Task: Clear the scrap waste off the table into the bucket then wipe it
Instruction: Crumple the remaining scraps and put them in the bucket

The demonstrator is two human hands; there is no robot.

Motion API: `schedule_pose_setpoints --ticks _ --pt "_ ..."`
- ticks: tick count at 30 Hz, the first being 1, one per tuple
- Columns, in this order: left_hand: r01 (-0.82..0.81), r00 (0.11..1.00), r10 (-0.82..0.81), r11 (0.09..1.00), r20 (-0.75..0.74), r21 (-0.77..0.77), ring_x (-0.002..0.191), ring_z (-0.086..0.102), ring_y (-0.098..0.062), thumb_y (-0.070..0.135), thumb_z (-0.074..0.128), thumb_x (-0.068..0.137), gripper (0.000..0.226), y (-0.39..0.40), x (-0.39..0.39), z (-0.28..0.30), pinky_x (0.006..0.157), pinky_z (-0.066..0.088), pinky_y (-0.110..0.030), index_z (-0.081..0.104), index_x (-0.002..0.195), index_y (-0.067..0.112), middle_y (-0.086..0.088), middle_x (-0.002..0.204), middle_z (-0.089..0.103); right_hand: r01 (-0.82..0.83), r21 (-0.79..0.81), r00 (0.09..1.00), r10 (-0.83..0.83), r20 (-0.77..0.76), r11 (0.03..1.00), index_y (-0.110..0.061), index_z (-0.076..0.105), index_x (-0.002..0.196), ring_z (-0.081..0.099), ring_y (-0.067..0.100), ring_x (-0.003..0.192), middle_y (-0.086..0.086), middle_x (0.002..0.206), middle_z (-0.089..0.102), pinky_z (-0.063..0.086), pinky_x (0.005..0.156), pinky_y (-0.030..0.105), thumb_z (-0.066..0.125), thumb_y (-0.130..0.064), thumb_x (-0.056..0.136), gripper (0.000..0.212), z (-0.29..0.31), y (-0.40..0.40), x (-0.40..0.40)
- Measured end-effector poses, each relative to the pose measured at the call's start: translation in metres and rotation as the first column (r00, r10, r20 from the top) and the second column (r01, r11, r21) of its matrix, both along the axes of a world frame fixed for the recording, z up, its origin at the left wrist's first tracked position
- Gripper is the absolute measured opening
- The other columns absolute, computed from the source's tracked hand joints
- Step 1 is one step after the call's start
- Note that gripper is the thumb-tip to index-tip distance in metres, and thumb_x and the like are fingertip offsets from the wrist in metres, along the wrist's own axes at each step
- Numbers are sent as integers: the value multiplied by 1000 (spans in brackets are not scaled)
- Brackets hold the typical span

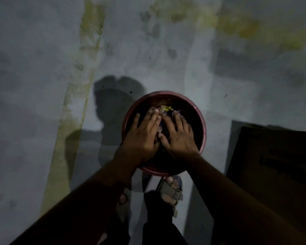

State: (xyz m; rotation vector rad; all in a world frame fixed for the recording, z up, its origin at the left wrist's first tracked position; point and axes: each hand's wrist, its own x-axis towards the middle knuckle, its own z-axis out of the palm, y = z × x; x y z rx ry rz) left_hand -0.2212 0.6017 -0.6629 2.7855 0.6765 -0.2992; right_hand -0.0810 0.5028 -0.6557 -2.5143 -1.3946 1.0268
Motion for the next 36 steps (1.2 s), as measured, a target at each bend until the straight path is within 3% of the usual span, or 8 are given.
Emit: schedule_pose_setpoints --ticks 4,8,12,15,21,27,30,36 --pt "-28 999 28 1000 29 13 155 16 -25 45 49 88 77 -3 -20 97 122 18 -53 36 155 8 -10 165 26 25 25 1000 -25 6 999 -26 9 162 3 21 156 1 170 5 13 123 57 29 -55 97 74 88 -14 -15" --pt "-44 999 44 999 26 7 155 15 -27 46 43 91 77 0 -40 209 124 16 -50 25 159 15 -9 166 23 35 61 998 -37 42 998 -24 10 162 4 23 156 2 171 3 15 123 56 21 -57 96 75 202 -31 -34" --pt "27 1000 -27 1000 -14 -14 154 17 -28 45 56 93 78 -6 -53 334 121 22 -52 25 159 17 -9 165 25 146 115 989 -146 -2 983 -28 9 162 7 22 156 0 170 6 15 122 53 24 -60 97 73 334 -60 -54" --pt "139 990 -139 990 28 2 153 22 -30 46 43 93 70 -32 -61 430 122 21 -52 36 155 14 -11 162 34 214 146 975 -219 23 966 -27 12 162 10 21 155 1 170 9 15 123 52 27 -56 99 72 428 -97 -73" --pt "340 930 -343 939 134 45 146 36 -29 46 49 91 67 -111 -68 555 112 34 -50 46 149 13 -11 154 46 369 134 911 -387 142 920 -23 19 160 15 23 154 4 168 16 21 121 56 30 -58 101 69 552 -199 -112" --pt "572 787 -578 814 215 98 154 17 -22 55 35 97 70 -215 -47 626 120 22 -49 26 158 20 -3 165 27 569 320 707 -650 280 757 -26 21 160 10 20 156 1 169 16 16 121 52 34 -55 101 67 632 -320 -156" --pt "678 694 -679 729 239 101 155 9 -21 53 39 99 70 -289 -29 649 122 17 -49 20 160 24 0 167 19 666 384 575 -768 284 640 -27 21 159 10 19 155 0 168 18 14 122 51 37 -54 101 66 644 -392 -178" --pt "822 537 -830 555 150 128 147 32 -27 57 24 92 73 -450 -22 662 119 26 -51 34 155 21 -6 159 39 817 415 324 -914 243 400 -32 22 158 7 14 155 -6 168 15 16 122 51 31 -56 100 63 643 -541 -228"
